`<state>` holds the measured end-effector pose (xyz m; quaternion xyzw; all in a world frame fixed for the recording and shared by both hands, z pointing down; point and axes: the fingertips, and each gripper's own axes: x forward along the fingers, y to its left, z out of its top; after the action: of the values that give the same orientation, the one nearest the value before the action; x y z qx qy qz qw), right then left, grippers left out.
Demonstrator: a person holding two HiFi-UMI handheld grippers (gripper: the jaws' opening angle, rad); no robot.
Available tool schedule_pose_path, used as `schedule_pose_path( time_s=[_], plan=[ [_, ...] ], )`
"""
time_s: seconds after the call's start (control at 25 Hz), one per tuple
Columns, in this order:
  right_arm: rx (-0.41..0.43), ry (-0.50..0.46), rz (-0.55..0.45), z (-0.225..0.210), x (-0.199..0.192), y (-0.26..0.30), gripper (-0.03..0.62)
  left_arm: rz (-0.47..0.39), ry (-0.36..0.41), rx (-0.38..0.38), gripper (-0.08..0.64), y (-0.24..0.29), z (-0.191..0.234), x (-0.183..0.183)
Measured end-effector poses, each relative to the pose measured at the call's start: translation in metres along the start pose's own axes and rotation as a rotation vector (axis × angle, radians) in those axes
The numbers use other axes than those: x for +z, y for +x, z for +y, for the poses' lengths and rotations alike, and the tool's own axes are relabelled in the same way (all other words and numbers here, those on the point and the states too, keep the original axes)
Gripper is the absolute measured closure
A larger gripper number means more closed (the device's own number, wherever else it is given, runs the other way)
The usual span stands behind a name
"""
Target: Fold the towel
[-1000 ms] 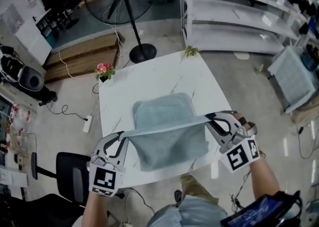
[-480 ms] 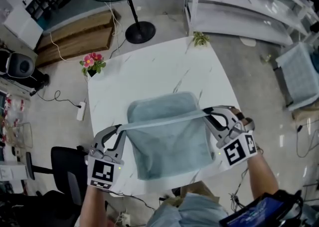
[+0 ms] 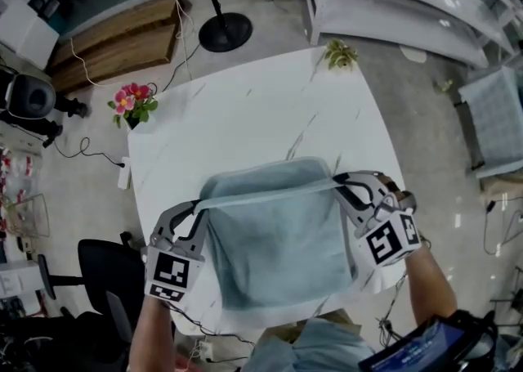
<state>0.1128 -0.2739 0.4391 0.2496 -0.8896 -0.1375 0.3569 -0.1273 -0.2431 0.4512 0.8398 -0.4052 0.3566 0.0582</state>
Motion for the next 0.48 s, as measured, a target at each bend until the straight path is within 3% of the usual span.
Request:
schedule_pose_path(
  time_s=[0.48],
  plan=[
    [0.099,0.107,0.062,-0.008,-0.041,0.054,0.540,0.125,-0.134,-0.073,0.498,0.054,0.017,-0.041]
  ],
)
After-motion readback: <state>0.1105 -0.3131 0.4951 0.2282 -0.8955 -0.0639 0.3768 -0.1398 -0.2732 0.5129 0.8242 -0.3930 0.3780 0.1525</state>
